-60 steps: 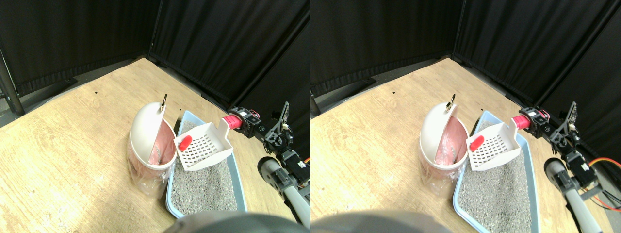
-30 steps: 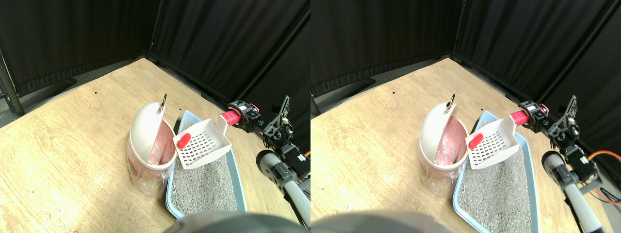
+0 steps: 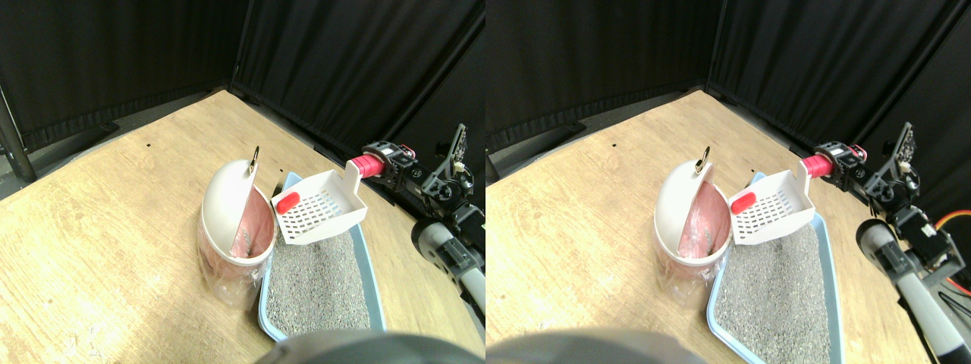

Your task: Scoop (unimanual)

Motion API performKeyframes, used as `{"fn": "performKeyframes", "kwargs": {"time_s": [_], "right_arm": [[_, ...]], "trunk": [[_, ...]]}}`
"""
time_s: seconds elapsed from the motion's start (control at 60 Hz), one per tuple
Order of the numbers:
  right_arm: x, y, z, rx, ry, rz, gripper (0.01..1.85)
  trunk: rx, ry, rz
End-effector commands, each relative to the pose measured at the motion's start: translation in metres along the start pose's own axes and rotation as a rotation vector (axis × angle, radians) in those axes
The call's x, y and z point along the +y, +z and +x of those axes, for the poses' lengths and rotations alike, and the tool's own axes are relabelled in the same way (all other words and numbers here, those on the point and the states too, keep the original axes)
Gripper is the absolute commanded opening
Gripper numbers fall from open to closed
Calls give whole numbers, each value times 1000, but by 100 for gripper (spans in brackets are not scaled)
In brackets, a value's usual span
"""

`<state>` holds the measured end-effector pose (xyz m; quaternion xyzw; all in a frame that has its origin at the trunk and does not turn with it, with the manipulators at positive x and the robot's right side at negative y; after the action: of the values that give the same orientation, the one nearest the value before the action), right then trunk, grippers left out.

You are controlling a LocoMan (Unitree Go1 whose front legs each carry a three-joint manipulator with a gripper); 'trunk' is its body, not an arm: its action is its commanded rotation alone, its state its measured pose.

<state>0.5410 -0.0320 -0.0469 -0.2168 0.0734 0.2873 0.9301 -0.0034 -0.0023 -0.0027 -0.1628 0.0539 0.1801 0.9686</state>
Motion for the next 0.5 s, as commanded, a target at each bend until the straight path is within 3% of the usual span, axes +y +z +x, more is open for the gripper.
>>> {"fn": "performKeyframes", "kwargs": {"time_s": [0.017, 0.167, 0.3, 0.35, 0.417, 0.5], "right_arm": [[0, 8, 2, -66, 0, 4, 5], [3, 5, 3, -73, 19, -20, 5], [6, 2, 3, -88, 51, -37, 17], [8, 2, 2, -81, 37, -56, 7], [8, 1, 2, -83, 52, -46, 14], [9, 2, 0, -75, 42, -21, 9]], "trunk": [[7, 5, -9], [9, 6, -8], [11, 7, -8], [10, 6, -7], [9, 4, -8], [8, 3, -5]]}}
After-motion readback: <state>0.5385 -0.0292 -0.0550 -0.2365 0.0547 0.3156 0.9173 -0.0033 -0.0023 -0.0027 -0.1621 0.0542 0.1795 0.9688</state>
